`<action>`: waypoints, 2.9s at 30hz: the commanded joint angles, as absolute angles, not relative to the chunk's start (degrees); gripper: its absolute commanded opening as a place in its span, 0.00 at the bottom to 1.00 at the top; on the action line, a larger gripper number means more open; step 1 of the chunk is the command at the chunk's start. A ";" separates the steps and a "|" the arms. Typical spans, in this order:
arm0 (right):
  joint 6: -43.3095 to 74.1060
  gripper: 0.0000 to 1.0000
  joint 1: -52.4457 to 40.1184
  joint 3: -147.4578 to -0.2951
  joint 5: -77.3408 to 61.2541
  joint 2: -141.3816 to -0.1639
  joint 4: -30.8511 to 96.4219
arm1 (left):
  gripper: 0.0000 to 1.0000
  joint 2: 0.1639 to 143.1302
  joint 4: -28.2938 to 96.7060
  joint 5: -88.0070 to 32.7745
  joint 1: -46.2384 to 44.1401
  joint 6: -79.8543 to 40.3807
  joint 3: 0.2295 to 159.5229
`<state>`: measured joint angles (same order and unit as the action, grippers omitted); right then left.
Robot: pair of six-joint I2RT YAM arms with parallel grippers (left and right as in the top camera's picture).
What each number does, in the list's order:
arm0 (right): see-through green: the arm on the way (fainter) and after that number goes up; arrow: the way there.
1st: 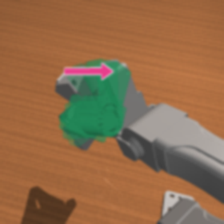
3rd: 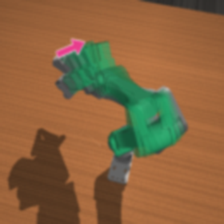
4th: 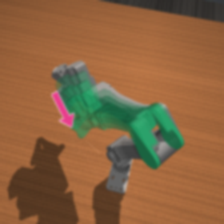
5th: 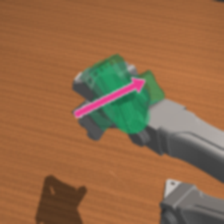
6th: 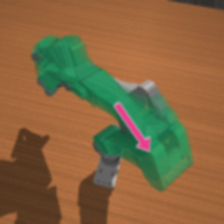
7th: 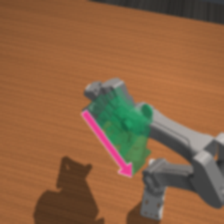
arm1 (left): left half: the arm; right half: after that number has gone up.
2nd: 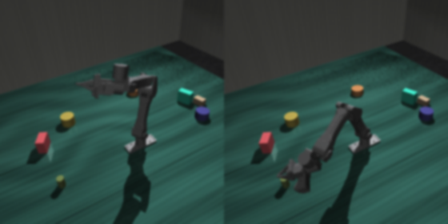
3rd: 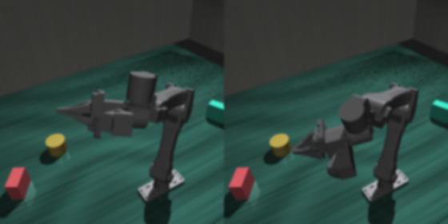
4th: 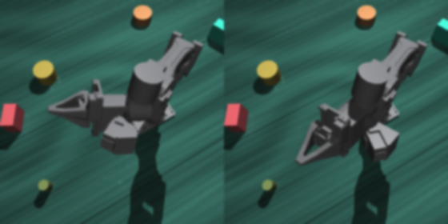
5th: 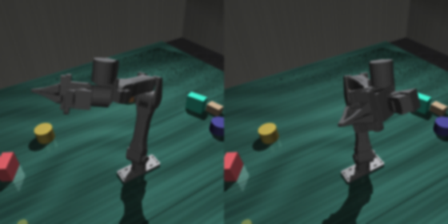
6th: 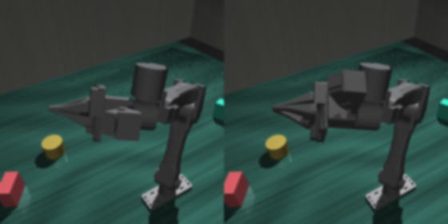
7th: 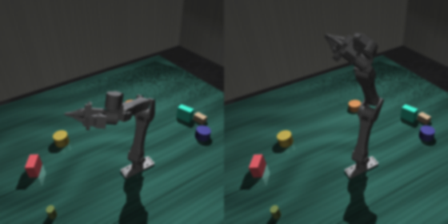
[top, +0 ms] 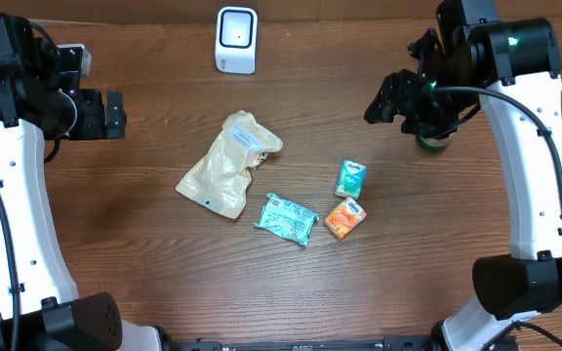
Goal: Scan the item barcode
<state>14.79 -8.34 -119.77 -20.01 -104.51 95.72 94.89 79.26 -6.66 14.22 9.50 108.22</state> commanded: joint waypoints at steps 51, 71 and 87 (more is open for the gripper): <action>14.24 0.62 -7.66 -121.82 -15.03 -79.53 97.06 | 1.00 95.24 79.24 -6.63 13.85 10.72 108.05; 16.78 0.62 -7.68 -84.97 -14.22 -77.60 82.61 | 1.00 95.24 79.24 -6.63 13.85 10.72 108.05; 25.80 0.42 -7.81 -71.88 -19.27 -96.79 59.46 | 1.00 95.24 79.24 -6.63 13.85 10.72 108.05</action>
<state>24.08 -7.90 -72.18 -17.21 -93.54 60.88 94.89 79.24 -6.66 14.22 9.50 108.22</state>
